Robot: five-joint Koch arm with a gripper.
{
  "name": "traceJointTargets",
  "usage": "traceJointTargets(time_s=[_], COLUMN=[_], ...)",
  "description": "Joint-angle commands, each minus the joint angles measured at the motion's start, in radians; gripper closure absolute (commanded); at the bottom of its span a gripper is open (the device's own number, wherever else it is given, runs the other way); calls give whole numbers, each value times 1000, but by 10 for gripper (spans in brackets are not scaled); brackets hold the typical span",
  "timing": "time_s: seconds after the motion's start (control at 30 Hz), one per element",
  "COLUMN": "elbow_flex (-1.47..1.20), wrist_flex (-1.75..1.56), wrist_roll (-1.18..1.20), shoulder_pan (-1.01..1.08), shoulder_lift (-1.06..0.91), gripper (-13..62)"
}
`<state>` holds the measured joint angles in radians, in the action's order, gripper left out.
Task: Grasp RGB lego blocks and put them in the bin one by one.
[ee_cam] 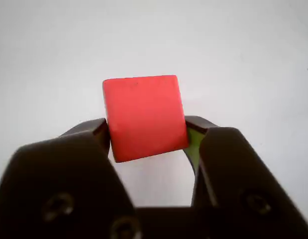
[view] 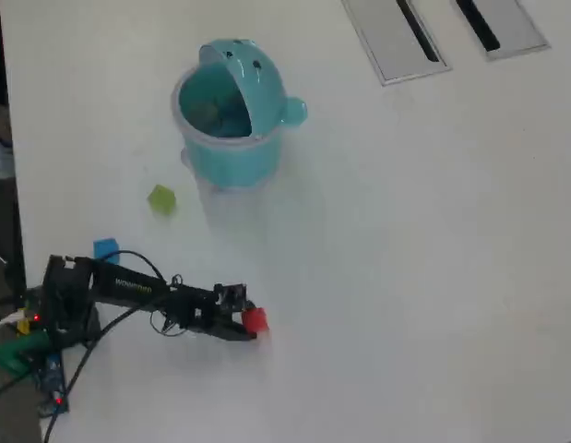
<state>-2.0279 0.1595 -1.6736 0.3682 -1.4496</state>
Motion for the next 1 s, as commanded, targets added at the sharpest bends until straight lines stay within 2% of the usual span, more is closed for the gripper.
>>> traceJointTargets(time_s=[0.0,0.6,0.97], elbow_flex=[38,-147,-193], wrist_flex=[-106,-109,-146], wrist_roll=[35,121,199], shoulder_pan=[-25,-314,-443], shoulder_lift=[-81,-469,-609], gripper=[393,392,392])
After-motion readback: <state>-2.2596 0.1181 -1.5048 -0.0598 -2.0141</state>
